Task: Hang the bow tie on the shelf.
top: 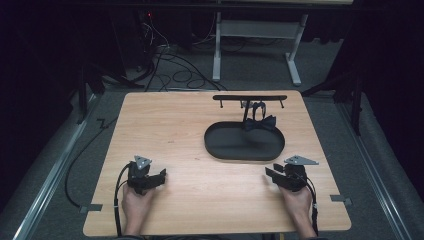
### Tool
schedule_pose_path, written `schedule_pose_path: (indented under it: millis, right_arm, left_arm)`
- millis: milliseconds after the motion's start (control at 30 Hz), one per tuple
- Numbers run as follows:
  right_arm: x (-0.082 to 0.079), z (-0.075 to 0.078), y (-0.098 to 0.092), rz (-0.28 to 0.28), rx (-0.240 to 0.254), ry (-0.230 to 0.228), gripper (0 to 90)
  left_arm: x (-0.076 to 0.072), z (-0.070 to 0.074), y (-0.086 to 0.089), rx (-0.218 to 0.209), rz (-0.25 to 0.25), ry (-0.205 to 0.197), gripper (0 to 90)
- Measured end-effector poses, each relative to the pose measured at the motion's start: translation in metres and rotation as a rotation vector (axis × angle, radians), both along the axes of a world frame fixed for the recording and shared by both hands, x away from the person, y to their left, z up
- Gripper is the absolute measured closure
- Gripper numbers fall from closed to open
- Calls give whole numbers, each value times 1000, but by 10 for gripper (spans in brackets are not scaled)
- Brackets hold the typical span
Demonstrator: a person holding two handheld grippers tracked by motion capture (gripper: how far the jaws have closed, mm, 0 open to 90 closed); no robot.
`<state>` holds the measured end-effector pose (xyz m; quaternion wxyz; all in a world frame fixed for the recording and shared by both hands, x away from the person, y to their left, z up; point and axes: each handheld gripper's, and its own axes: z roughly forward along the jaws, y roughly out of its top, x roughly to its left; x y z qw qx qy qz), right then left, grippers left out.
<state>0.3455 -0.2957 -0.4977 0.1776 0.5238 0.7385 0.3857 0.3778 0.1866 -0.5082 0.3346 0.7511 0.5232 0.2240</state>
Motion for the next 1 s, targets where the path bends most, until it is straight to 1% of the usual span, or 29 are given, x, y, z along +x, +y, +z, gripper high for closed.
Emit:
schedule_pose_path:
  millis: [267,400,500,600,733,800,1000]
  right_arm:
    - [2,-3,5,-8,-57,1,580]
    - [3,-4,7,-7,-67,4,573]
    - [3,-4,10,-9,-88,-2,568]
    - [2,-4,13,-7,-121,-10,533]
    - [1,-4,17,18,-161,-21,469]
    - [2,-4,17,14,-158,-14,446]
    - [2,-4,17,11,-159,-14,441]
  left_arm:
    - [0,0,0,0,0,0,215]
    - [0,0,0,0,0,0,215]
    - [0,0,0,0,0,0,215]
    - [0,0,0,0,0,0,215]
    - [0,0,0,0,0,0,215]
    - [0,0,0,1,-4,2,215]
    - [0,0,0,3,-4,1,216]
